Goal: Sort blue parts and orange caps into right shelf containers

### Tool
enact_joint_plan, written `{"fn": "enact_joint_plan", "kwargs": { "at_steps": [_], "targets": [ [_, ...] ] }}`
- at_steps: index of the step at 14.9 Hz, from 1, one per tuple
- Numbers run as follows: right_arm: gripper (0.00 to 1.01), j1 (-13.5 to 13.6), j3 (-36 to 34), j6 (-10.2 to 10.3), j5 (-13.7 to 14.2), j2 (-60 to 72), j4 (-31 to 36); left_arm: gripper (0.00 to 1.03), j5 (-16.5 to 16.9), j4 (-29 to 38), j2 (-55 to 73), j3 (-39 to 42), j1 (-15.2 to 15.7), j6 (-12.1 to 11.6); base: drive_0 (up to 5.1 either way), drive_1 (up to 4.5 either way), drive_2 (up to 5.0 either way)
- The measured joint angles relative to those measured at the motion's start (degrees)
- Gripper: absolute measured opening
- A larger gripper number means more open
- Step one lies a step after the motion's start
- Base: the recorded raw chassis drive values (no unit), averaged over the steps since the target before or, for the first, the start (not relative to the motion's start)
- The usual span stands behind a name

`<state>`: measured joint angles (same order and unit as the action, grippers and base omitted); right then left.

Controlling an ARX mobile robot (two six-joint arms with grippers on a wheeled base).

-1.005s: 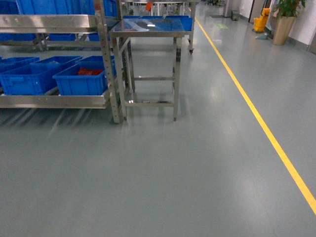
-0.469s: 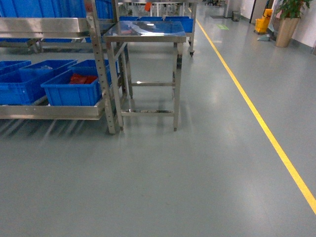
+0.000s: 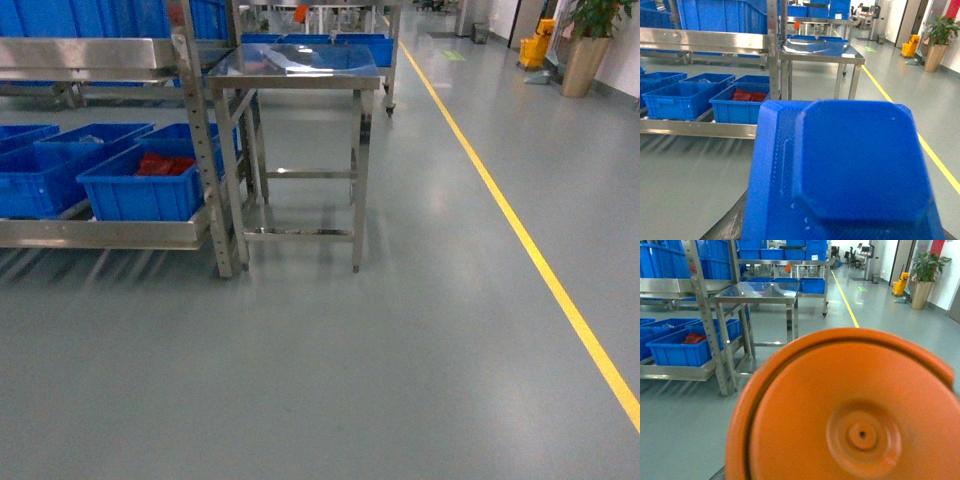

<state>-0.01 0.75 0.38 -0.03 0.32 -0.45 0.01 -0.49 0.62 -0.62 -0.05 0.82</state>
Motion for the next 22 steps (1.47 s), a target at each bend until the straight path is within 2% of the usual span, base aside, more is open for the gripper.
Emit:
{"fn": "enact_joint_plan", "kwargs": {
  "at_steps": [22],
  "targets": [
    [0.45, 0.0, 0.0, 0.0, 0.0, 0.0, 0.3, 0.42, 0.0, 0.3, 0.0, 0.0, 0.0, 0.0, 0.0, 4.28, -4.2]
  ]
}}
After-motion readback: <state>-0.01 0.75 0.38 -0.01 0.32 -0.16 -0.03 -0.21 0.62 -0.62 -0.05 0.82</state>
